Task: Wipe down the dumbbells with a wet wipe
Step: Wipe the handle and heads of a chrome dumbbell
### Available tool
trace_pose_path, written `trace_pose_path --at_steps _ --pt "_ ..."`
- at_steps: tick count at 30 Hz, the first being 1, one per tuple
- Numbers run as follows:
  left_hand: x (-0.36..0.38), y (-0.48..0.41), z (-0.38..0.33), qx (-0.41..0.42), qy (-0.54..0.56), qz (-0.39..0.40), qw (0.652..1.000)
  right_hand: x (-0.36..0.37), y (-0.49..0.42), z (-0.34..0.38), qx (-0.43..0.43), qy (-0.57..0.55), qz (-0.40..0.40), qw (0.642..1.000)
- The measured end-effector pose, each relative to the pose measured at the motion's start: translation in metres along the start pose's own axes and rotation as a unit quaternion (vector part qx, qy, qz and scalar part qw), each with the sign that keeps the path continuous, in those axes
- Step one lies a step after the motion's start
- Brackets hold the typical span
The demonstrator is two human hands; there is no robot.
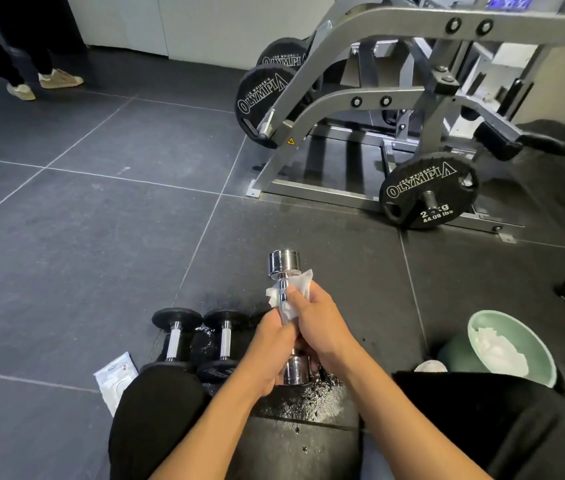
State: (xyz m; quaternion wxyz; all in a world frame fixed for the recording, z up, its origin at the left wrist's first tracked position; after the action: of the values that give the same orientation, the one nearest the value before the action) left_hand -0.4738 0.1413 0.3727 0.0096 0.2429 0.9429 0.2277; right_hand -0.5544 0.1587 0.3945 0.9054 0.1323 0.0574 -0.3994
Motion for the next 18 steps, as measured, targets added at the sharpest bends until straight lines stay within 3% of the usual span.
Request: trace_pose_path --at_steps 11,18 --pt "0.004 -0.005 0.006 -0.003 -0.010 -0.009 1.000 -0.005 -0.003 -0.010 0.011 -0.051 -0.014 0.999" --pt "0.004 -0.007 0.011 -0.023 -0.008 -0.016 1.000 -0.008 0.005 0.001 0.029 -0.023 -0.038 0.999"
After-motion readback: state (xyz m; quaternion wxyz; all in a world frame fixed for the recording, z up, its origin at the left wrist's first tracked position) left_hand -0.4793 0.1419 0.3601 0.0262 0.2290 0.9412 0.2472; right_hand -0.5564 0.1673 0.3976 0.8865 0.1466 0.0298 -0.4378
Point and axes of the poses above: each hand's wrist, its own y-axis away from the middle knuckle, its own x-axis out of the palm, z = x × y, the point moved 9 cm from there along -y, towards the middle knuckle, and after that the axes turned 15 degrees about -z, right-handed, at the moved point
